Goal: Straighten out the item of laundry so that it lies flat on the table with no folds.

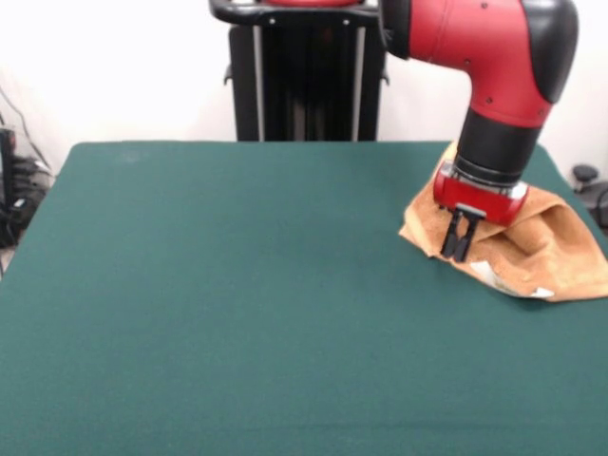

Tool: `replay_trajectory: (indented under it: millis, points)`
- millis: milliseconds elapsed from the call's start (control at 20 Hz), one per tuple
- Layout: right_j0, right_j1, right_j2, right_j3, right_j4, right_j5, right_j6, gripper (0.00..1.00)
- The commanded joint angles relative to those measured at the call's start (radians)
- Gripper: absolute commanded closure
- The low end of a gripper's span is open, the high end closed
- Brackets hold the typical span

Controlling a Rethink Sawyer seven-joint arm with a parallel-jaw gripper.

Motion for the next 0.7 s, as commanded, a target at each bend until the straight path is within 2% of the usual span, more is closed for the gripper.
replay_trajectory:
  millis: [50, 150, 200, 700]
  points:
    - [-0.007, 0.089, 0.095, 0.018, 0.009, 0.003, 0.182, 1.0]
    - [0.007, 0.097, 0.071, -0.003, -0.001, 0.03, 0.161, 1.0]
    - [0.012, 0.098, 0.065, -0.003, 0.001, 0.018, 0.166, 0.0]
    - [0.009, 0.089, 0.074, 0.009, 0.02, 0.017, 0.19, 0.0]
